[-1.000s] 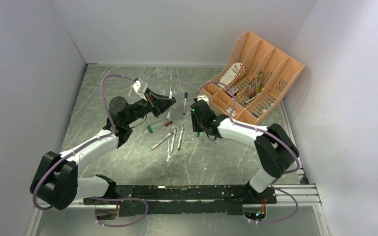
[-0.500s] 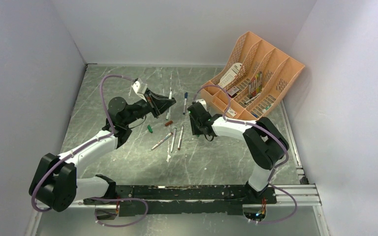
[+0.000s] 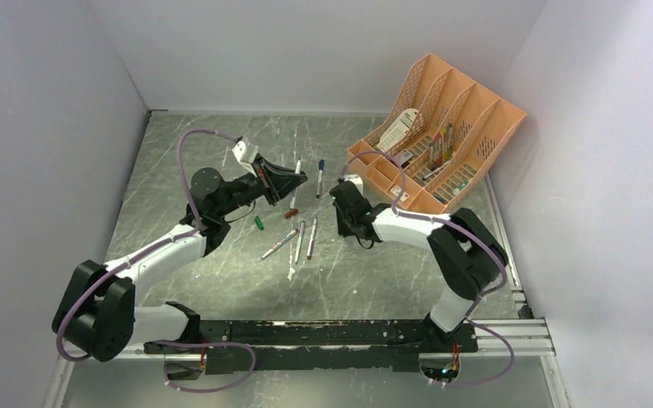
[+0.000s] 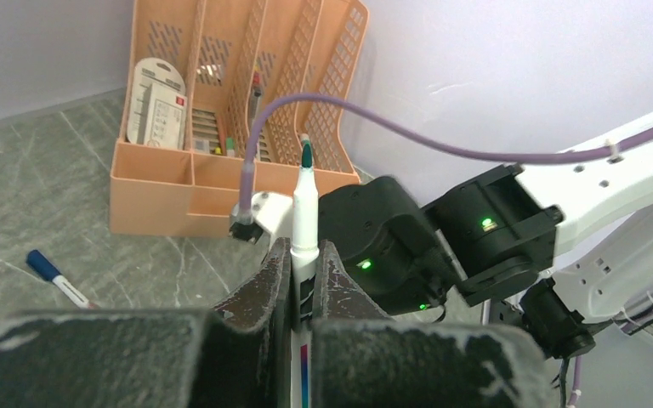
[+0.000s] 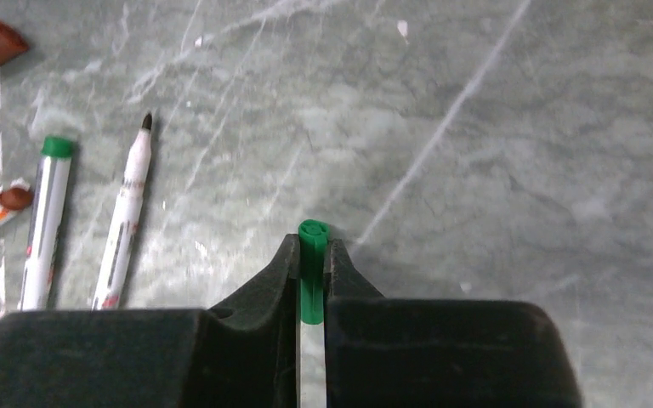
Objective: Insert the pens into the pen caps
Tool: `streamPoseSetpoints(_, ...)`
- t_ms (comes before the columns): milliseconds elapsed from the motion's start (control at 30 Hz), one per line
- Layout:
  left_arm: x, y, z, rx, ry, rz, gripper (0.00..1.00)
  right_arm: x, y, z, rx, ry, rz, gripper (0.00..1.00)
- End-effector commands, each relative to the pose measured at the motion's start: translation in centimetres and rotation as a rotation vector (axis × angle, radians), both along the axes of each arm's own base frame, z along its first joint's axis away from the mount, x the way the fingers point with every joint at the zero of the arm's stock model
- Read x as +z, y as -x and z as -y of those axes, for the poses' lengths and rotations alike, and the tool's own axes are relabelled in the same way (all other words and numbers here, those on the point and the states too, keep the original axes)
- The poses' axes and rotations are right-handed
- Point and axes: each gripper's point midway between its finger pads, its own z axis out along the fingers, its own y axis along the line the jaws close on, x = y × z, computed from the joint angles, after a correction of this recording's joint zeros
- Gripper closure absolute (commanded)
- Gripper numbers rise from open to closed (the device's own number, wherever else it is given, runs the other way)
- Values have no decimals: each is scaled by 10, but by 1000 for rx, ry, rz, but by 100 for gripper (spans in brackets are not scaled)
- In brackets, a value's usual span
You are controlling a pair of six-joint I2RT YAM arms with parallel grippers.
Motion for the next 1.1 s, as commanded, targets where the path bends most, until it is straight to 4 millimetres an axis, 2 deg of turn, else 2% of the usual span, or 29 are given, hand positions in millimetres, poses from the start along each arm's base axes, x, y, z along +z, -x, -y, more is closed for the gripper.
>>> streamPoseSetpoints(0,-5,9,18,-20,18,-12,93,58,-8,2,-42,-110,156,100)
streamPoseSetpoints(133,-13,28,46,-62,56,-58,93,146,-10,-2,-27,-325,397,100)
streamPoseSetpoints(267,-4,53,55,-163,237,-80,93,237,3,3,8,-560,654,100)
streamPoseSetpoints(333,2,63,57,-223,320,-95,93,271,11,12,-1,-642,751,100)
streamPoseSetpoints(433,6,72,61,-294,411,-113,93,308,23,21,9,-742,852,100)
streamPoseSetpoints(567,11,76,68,-352,495,-156,93,334,35,22,56,-814,910,100)
streamPoseSetpoints(667,15,77,75,-382,513,-162,93,339,39,19,81,-836,920,100)
streamPoseSetpoints(833,22,83,90,-420,505,-149,93,338,40,13,112,-841,912,100)
streamPoseSetpoints(1067,26,88,97,-433,481,-127,93,327,36,9,120,-820,886,100)
